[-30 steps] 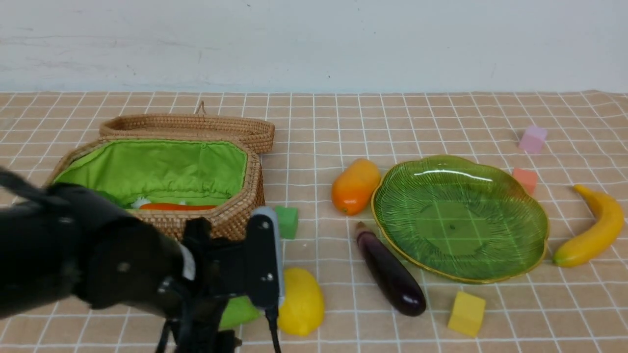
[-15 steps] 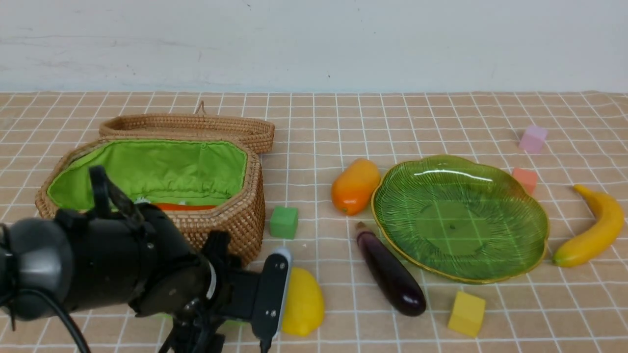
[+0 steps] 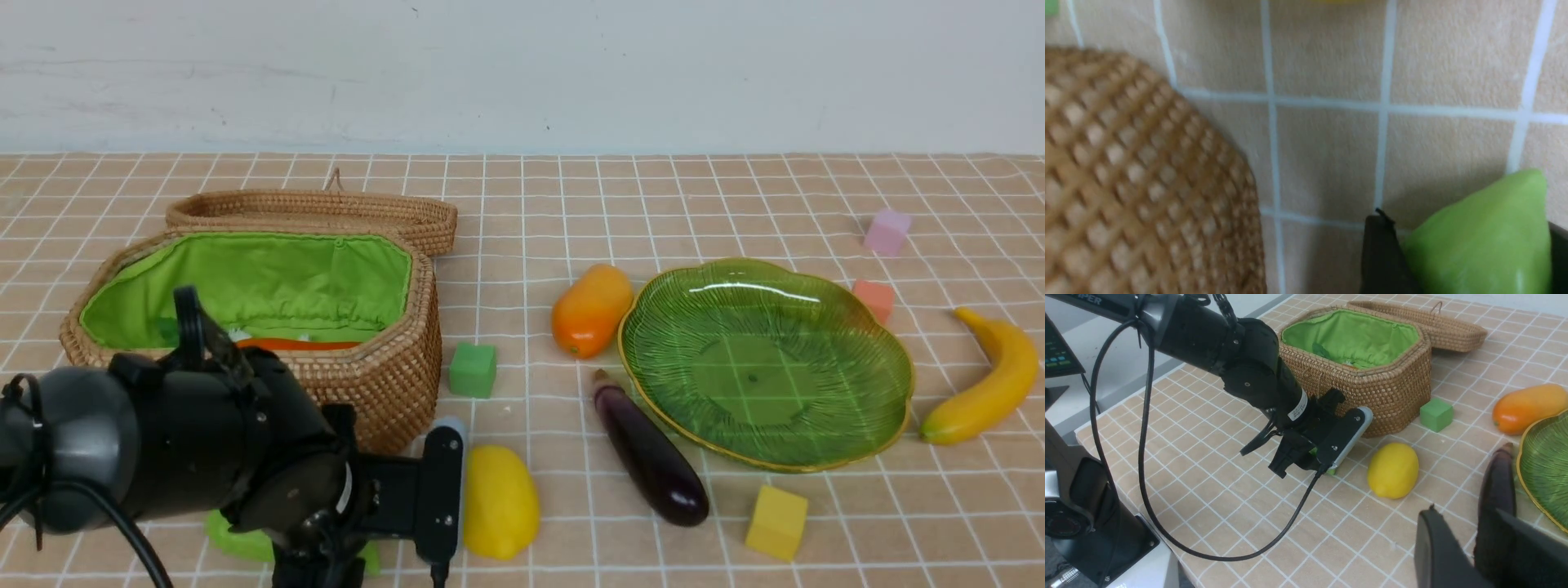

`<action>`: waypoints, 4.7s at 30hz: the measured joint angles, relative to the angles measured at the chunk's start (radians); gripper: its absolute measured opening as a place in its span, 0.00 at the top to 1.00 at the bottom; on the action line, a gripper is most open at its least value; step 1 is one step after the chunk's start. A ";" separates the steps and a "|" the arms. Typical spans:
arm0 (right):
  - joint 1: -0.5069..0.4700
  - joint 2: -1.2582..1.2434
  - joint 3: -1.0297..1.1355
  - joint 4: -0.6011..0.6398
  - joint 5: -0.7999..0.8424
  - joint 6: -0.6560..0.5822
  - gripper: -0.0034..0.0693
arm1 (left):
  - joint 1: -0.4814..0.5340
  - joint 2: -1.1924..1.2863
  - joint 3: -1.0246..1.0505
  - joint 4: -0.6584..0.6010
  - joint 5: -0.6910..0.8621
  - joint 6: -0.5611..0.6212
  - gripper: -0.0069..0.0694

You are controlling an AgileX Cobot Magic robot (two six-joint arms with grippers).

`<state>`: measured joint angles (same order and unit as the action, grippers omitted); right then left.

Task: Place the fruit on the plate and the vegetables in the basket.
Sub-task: Take a chayote with your left arm and place it on the basket on the left, then use the right arm to grab a lemon and put it into the right plate

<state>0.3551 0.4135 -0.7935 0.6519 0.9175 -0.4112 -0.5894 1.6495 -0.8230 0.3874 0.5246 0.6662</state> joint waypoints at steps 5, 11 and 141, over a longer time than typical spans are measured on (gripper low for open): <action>0.000 0.000 0.000 0.000 0.000 0.000 0.71 | -0.037 -0.116 0.000 0.006 0.054 -0.011 0.41; 0.000 0.000 0.000 0.001 -0.029 0.000 0.71 | -0.059 -0.284 -0.024 0.002 0.137 -0.076 0.41; -0.050 1.614 -0.809 -0.686 0.015 0.711 0.02 | -0.286 -1.344 0.303 -0.093 -0.166 -1.247 0.93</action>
<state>0.3051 2.0276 -1.6024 -0.0336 0.9326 0.2995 -0.8758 0.3060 -0.5195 0.2945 0.3583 -0.5804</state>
